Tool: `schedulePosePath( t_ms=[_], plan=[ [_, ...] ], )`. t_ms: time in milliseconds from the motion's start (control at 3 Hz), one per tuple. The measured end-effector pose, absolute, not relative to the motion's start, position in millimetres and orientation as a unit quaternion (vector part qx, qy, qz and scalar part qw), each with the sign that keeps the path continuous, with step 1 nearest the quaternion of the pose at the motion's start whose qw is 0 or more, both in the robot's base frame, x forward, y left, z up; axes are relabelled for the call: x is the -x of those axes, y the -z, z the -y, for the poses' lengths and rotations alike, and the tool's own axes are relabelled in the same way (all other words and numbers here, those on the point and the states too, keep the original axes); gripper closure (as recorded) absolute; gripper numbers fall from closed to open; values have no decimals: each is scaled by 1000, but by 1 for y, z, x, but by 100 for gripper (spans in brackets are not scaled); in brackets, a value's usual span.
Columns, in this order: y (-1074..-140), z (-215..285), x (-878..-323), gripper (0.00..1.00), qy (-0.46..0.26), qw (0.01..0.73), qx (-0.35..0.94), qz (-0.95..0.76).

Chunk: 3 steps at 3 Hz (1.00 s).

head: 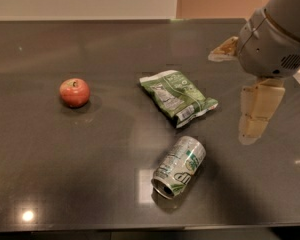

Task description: Place 7up can upright

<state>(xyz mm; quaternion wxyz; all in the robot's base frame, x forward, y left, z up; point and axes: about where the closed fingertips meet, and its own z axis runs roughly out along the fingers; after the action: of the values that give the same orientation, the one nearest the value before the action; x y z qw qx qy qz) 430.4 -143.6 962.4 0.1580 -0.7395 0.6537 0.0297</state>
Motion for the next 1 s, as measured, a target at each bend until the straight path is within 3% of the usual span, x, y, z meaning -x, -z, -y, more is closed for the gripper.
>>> schedulePosePath(
  t_ms=[1000],
  plan=[
    [-917,85,-360,0,-63,127,852,-504]
  ],
)
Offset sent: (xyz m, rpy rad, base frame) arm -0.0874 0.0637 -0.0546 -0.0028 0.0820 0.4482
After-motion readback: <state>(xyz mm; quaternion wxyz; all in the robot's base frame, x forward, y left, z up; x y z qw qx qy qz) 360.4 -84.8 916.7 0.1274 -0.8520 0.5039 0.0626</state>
